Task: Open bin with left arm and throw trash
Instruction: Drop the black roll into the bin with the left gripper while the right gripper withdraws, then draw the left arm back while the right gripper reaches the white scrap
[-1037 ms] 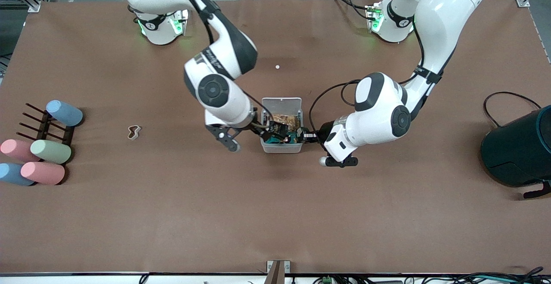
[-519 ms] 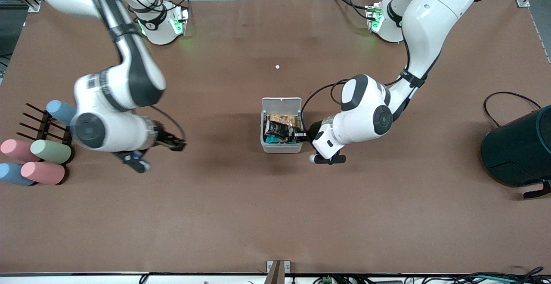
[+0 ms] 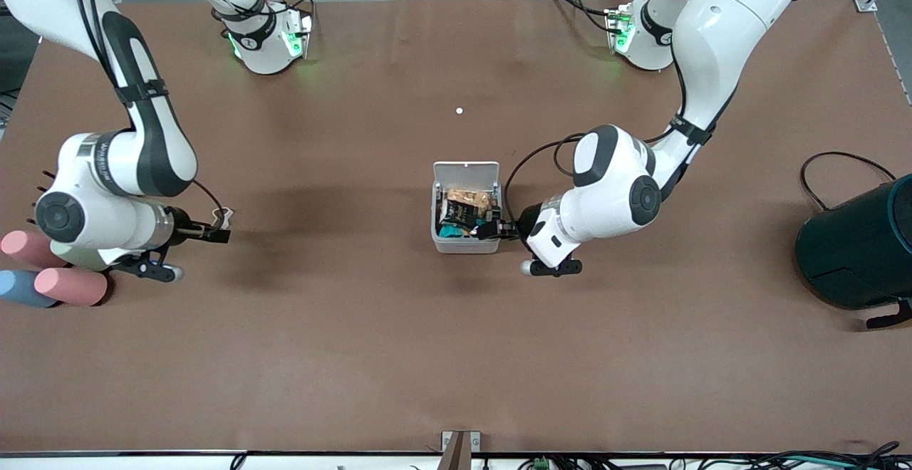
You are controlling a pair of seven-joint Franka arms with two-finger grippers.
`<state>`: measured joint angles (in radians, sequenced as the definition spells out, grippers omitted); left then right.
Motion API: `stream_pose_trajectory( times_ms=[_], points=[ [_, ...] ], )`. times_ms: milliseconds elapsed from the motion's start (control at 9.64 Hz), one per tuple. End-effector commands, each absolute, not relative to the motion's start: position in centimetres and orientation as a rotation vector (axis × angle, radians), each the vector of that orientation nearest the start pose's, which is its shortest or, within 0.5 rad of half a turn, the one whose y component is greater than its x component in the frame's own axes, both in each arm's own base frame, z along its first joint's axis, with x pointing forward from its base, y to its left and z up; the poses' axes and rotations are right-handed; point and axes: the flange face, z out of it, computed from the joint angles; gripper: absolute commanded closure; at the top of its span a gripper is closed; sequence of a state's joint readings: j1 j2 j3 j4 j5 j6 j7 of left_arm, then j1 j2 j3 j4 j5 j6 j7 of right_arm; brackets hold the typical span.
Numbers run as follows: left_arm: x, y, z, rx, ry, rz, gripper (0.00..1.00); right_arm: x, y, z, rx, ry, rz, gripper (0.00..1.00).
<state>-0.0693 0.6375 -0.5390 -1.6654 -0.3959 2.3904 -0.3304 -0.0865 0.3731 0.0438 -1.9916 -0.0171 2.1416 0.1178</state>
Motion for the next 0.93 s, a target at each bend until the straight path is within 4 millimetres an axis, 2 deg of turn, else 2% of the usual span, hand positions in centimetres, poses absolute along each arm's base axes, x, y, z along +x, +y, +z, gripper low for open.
stream_pose_trajectory(
  times_ms=[0, 104, 207, 415, 519, 622, 726, 830],
  points=[
    [60.8, -32.1, 33.6, 2.6, 0.115, -0.158, 0.0, 53.6, -4.1, 23.8, -3.135, 0.045, 0.226, 0.02],
    [62.0, -29.0, 34.7, 2.684, 0.064, -0.115, 0.0, 52.7, -4.5, 22.3, -3.137, 0.054, 0.166, 0.02],
    [62.6, -26.9, 36.3, 2.749, 0.017, -0.091, 0.0, 52.2, -4.5, 21.8, -3.137, 0.053, 0.16, 0.02],
    [64.0, -21.9, 40.7, 2.938, -0.117, -0.098, 0.0, 51.3, -4.8, 20.4, -3.158, 0.007, 0.112, 0.02],
    [64.6, -19.5, 43.7, 2.987, -0.163, -0.123, 0.0, 50.4, -5.7, 19.0, -3.156, 0.018, 0.088, 0.03],
    [65.2, -17.3, 46.4, 3.014, -0.207, -0.144, 0.0, 50.3, -6.0, 18.8, -3.155, -0.006, 0.097, 0.08],
    [65.3, -14.7, 48.0, 3.033, -0.207, -0.195, 0.0, 50.2, -6.1, 18.6, -3.153, -0.006, 0.107, 0.25],
    [64.9, -11.7, 52.4, 3.051, -0.142, -0.126, 0.0, 49.9, -6.1, 17.8, -3.149, -0.004, 0.13, 0.42]
  ],
)
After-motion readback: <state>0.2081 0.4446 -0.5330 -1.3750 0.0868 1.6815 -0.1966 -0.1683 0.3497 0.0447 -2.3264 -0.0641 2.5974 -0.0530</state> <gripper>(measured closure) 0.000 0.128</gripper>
